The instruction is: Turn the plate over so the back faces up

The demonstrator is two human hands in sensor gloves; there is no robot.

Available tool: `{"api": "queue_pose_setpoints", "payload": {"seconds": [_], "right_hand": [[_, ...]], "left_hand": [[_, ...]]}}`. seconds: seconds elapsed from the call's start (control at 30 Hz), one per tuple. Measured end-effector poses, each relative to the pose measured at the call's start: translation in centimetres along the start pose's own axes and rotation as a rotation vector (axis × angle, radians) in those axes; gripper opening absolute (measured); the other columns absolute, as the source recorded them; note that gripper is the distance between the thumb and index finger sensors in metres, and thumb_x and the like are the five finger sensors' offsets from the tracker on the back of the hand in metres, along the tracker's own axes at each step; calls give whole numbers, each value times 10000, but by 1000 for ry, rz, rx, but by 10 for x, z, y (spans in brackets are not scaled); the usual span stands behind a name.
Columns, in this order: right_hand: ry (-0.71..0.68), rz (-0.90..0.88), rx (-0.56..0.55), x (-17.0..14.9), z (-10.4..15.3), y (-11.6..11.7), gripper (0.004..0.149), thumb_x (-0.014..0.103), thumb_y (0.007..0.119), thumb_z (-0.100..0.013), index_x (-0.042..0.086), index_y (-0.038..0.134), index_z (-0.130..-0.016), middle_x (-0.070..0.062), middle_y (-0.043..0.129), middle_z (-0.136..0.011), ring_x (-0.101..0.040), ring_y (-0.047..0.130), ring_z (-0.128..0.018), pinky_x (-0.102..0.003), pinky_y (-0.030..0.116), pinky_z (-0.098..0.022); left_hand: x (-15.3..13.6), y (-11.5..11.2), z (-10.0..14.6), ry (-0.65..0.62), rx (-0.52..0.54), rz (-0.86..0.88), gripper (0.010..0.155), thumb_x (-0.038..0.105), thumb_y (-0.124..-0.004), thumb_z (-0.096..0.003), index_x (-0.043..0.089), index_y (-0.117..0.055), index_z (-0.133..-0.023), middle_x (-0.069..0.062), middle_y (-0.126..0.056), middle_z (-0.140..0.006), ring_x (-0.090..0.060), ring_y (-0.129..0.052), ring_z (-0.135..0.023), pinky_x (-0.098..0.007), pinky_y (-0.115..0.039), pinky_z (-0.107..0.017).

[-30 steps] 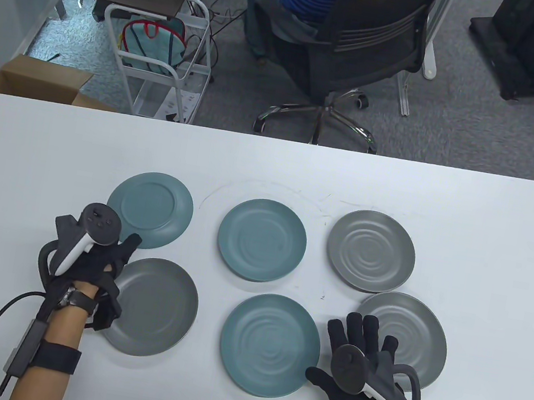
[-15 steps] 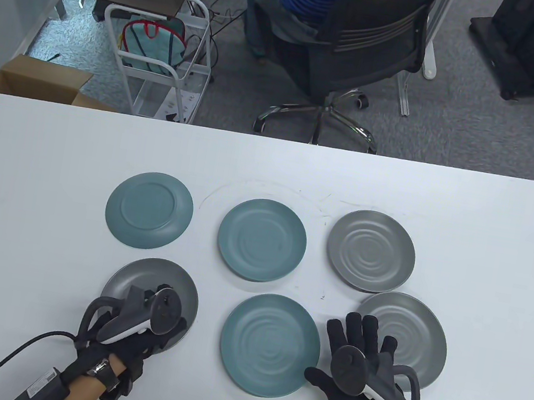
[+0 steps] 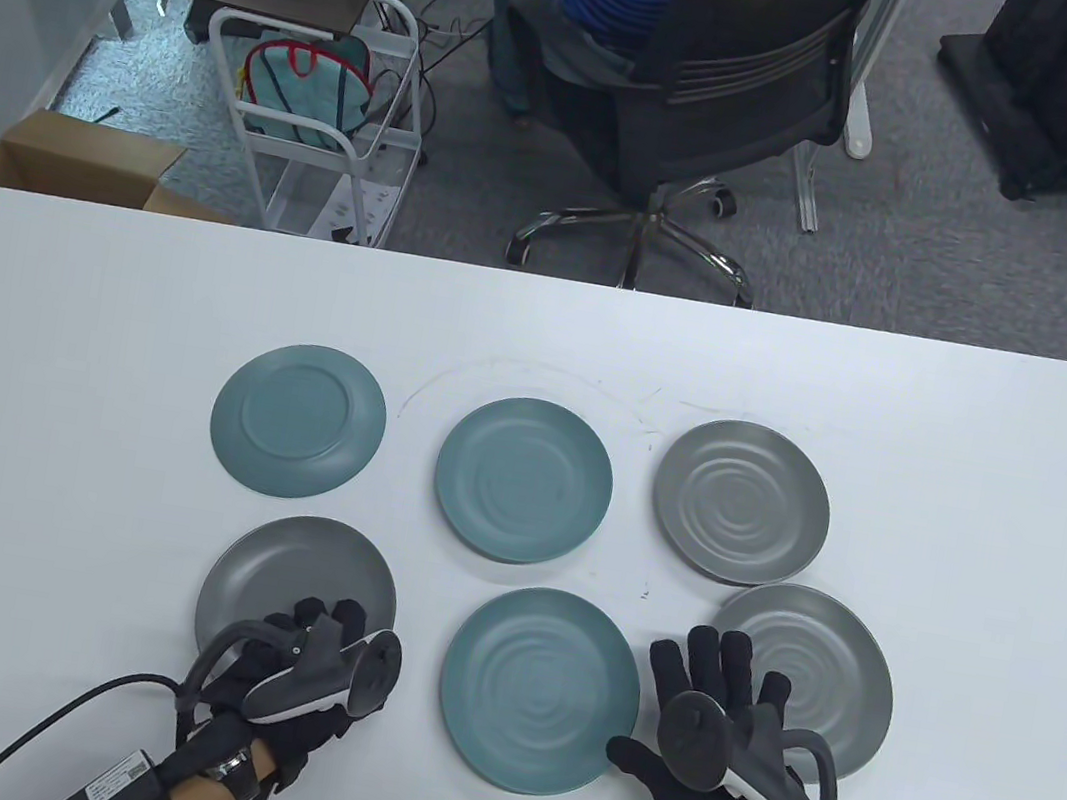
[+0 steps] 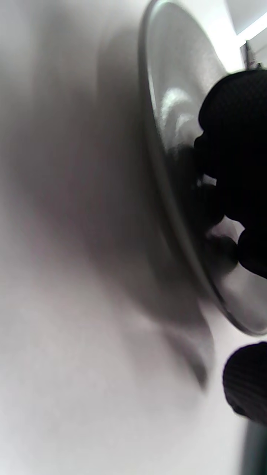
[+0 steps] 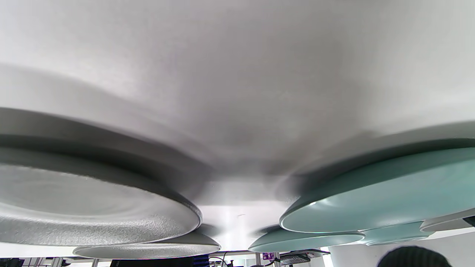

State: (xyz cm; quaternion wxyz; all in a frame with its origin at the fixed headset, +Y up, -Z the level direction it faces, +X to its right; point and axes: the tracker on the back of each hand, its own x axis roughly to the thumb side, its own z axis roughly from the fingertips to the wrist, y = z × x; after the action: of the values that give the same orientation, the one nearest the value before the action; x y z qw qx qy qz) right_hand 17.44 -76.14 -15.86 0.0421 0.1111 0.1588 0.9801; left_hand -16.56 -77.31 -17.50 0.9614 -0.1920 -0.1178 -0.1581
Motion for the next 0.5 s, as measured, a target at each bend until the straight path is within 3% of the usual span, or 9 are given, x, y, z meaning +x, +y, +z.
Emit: {"api": "queue_pose_setpoints", "payload": {"seconds": [0.33,0.5], "right_hand": [[-5,6,16,2,1,1,937,697,588,-466,184,204,-1149,-191,109,-1185,-451,80,-1068,-724,185,-723],[-4,2,13,1,2,2,937,697,587,-466,184,202,-1149,-189,107,-1185,-449,79,-1069,-723,186,-723]], "left_hand": [[0,4,1,-7,17,21,815,592,-705,-530,57,-547,-1124,-287,-691,-997,-501,-915,-800,-482,-866,-504],[-12,20,7,-27,40,161,748,528,-687,-556,53,-552,-1118,-277,-702,-995,-499,-929,-787,-459,-882,-473]]}}
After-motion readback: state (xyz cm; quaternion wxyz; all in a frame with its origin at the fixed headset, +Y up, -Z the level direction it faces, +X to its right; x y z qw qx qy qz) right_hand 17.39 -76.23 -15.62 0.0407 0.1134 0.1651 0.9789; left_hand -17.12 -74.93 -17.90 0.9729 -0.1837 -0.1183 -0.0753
